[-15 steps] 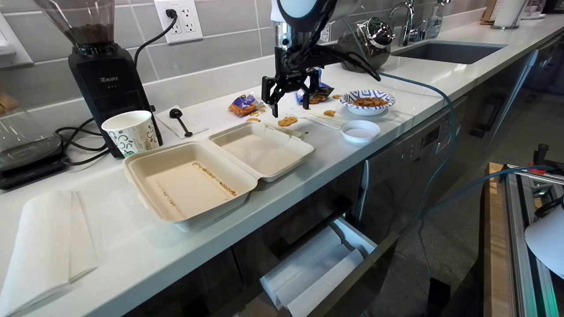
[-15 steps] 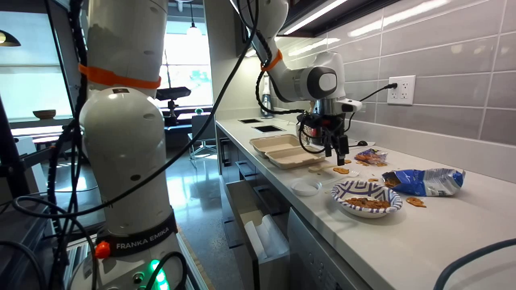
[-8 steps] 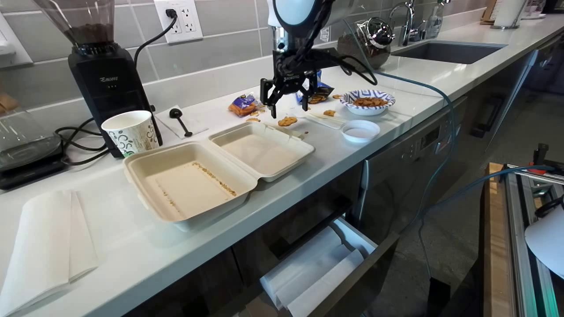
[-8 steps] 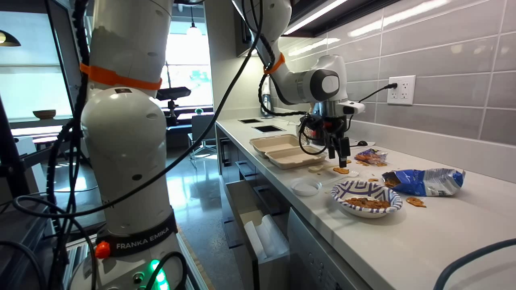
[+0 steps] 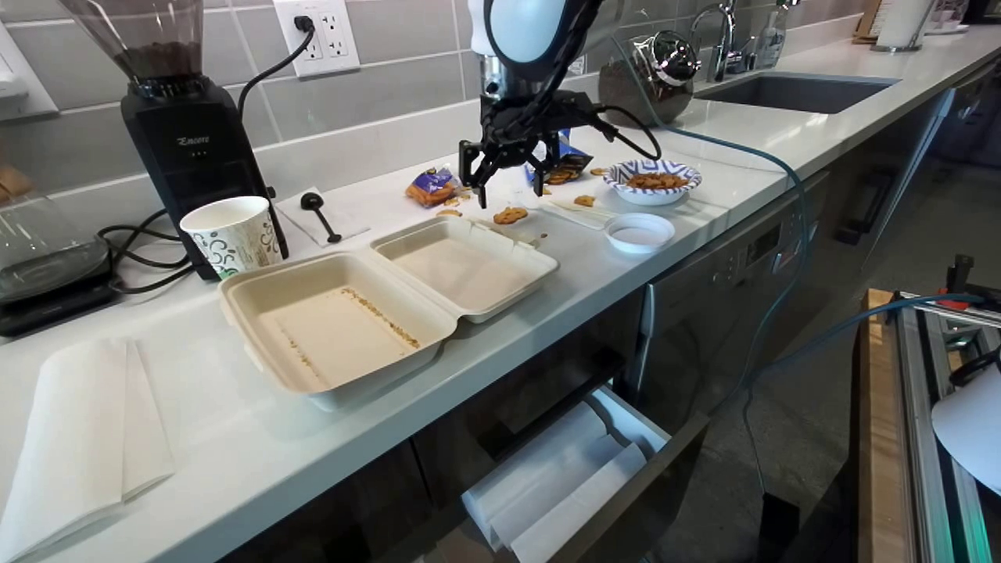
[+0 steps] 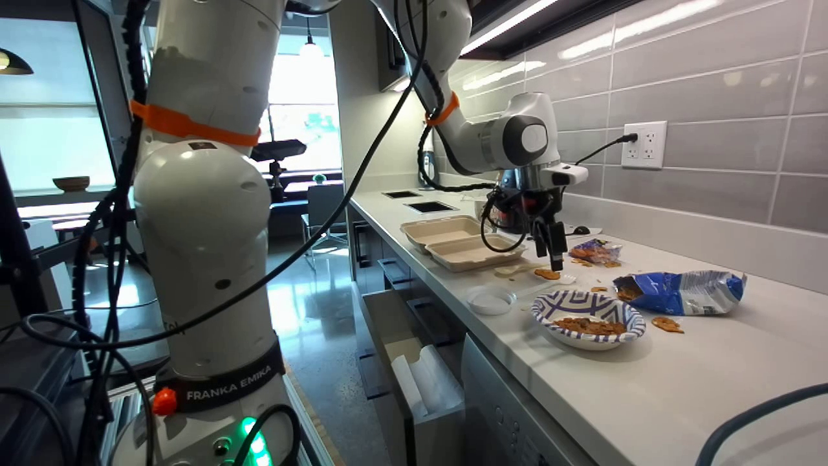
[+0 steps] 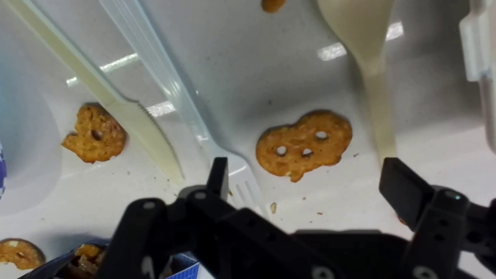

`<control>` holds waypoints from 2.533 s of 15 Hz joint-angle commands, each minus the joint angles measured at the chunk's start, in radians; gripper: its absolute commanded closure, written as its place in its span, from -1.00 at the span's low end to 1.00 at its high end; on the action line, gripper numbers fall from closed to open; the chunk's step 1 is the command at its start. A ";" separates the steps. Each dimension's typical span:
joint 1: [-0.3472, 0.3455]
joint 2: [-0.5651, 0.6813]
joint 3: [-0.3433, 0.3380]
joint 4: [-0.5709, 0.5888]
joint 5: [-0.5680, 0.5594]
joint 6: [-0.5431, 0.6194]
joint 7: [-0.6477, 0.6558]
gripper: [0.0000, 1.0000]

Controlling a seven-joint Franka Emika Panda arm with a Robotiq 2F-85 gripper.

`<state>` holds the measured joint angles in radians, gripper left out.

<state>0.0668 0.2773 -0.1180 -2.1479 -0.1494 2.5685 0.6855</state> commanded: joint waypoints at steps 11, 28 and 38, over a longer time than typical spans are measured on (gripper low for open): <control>0.029 0.042 -0.029 0.023 -0.022 0.005 0.120 -1.00; 0.025 0.044 -0.031 0.026 -0.003 -0.024 0.175 -1.00; 0.028 0.024 -0.021 0.010 0.002 -0.029 0.191 -1.00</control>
<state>0.0847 0.3119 -0.1391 -2.1320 -0.1554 2.5577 0.8542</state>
